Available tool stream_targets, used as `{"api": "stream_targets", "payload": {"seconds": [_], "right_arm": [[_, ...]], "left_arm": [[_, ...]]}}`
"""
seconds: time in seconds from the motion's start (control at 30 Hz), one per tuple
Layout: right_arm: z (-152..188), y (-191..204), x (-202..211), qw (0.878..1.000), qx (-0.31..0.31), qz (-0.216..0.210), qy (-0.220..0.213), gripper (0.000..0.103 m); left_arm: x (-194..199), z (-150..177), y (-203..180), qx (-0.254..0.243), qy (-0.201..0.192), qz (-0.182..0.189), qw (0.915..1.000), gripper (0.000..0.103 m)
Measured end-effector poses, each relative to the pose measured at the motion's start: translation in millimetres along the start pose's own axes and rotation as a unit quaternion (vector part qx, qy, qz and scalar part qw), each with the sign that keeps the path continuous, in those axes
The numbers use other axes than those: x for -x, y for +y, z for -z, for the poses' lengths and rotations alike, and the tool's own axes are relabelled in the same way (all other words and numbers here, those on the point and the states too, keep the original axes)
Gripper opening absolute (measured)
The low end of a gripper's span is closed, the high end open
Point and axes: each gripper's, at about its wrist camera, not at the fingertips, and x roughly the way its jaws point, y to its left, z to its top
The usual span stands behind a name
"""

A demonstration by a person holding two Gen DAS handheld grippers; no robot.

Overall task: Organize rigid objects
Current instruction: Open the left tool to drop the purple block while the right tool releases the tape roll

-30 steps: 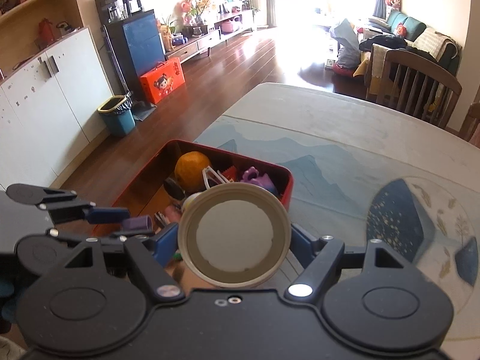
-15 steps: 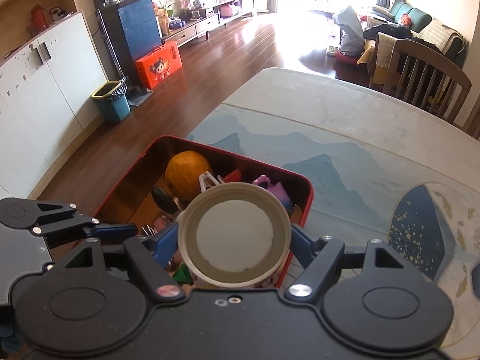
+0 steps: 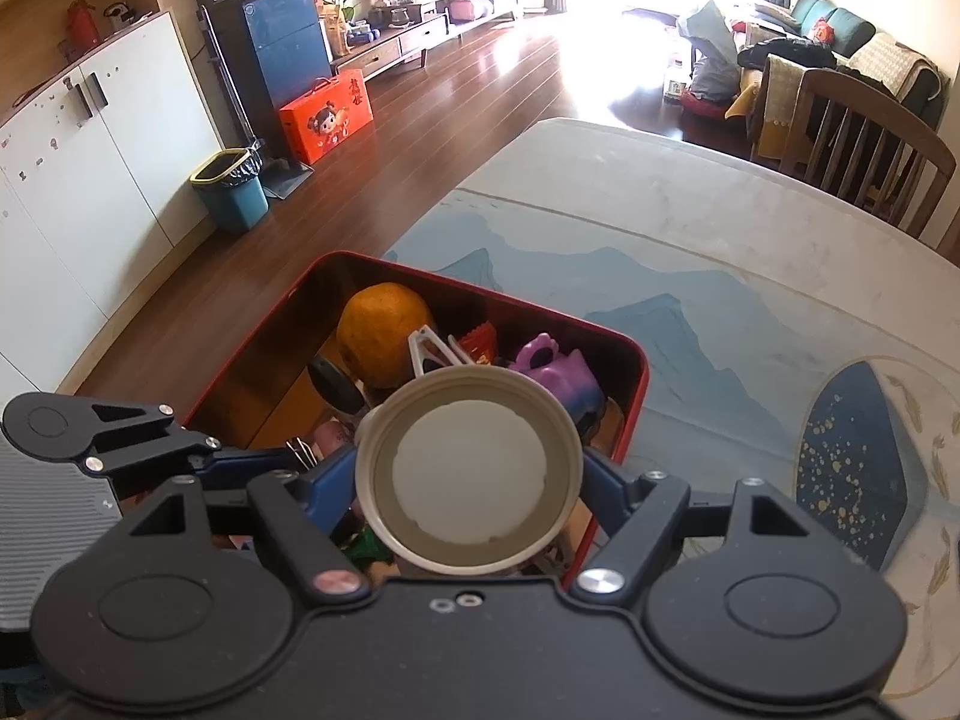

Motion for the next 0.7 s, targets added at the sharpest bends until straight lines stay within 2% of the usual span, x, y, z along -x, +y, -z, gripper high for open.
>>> {"api": "stream_targets", "payload": {"seconds": [0.2,0.27,0.33,0.5,0.7], "right_arm": [[-1,0,3,1.000,-0.004,-0.003,-0.005,0.084],[-1,-1,5,1.000,-0.007,-0.007,-0.007,0.086],[1,1,7,1.000,-0.008,-0.006,-0.008,0.087],[6,1,17,1.000,-0.016,-0.007,-0.015,0.091],[10,0,39,0.998,-0.032,-0.020,-0.041,0.098]], "left_arm": [[2,0,-3,0.003,0.003,-0.002,1.0000,0.039],[2,0,-2,0.006,0.003,-0.002,1.0000,0.044],[5,1,-2,0.005,-0.002,0.000,1.0000,0.055],[16,3,-4,0.008,-0.017,0.000,0.9998,0.064],[31,9,0,0.019,-0.030,0.000,0.9994,0.066]]}}
